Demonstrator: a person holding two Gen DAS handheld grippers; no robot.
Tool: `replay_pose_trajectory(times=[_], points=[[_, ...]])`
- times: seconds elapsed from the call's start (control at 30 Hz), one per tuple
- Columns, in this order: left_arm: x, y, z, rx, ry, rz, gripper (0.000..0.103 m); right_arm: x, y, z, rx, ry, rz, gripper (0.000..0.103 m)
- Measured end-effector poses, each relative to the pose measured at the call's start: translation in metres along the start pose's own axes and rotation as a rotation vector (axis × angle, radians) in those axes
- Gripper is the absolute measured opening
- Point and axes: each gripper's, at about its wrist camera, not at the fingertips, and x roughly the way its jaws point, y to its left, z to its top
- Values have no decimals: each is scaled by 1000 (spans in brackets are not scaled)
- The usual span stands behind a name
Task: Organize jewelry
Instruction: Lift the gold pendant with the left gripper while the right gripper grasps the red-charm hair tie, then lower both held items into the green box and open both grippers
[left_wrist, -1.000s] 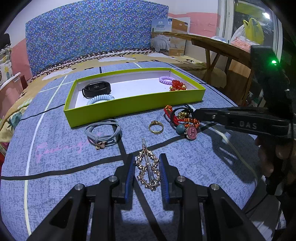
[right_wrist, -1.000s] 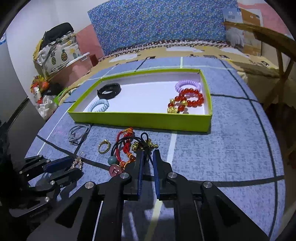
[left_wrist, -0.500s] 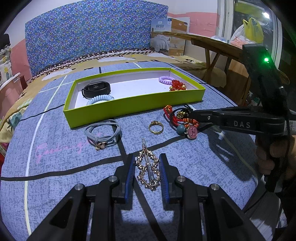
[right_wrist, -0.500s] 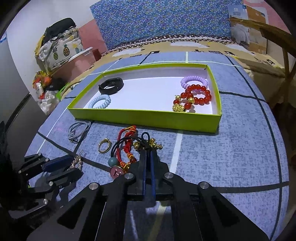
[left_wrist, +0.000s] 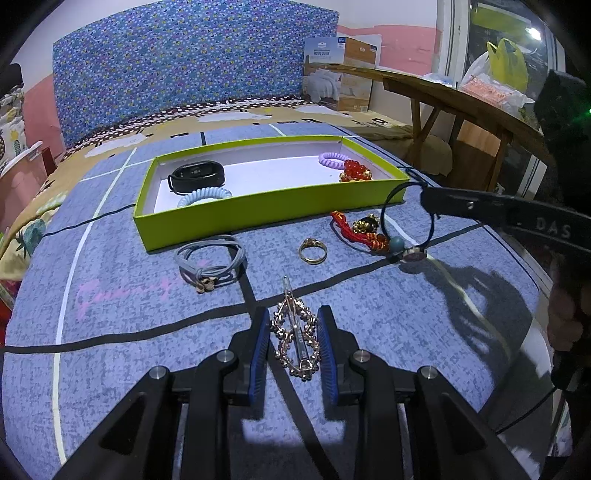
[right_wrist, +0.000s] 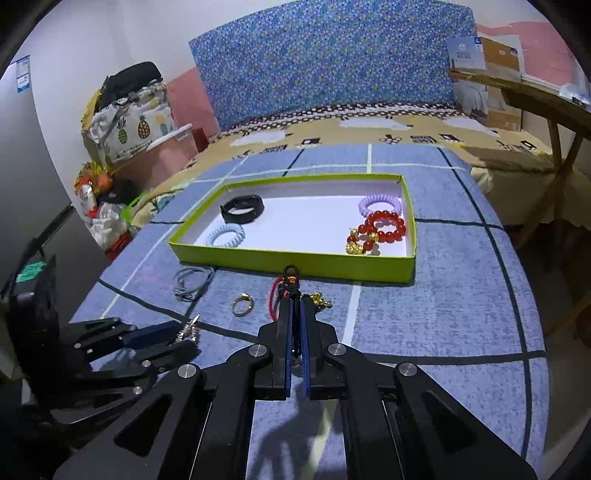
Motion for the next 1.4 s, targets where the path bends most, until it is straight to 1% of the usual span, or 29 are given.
replay_pose_trajectory(times=[0.13,0.3,0.43,0.77,0.97,1.2,1.4], points=[[-8,0,1,3,-19,-3,28,-10,1,0,11,-24,-1,3],[-28,-1,7,9,-63,-15,28,-23,6,1,18,-60,-1,3],[-39,0,13,3,-86,-34,28,-31,8,3,17,-81,-2,4],[-43,5,31,7,-117,-31,28,-33,12,12,1,-98,-6,4],[-34,15,50,2,-125,-15,28,-22,8,28,-2,-102,-12,4],[-13,30,80,-6,-134,0,28,2,0,53,-18,-92,-19,4],[11,44,107,-9,-132,5,28,35,-14,73,-14,-62,-31,4]])
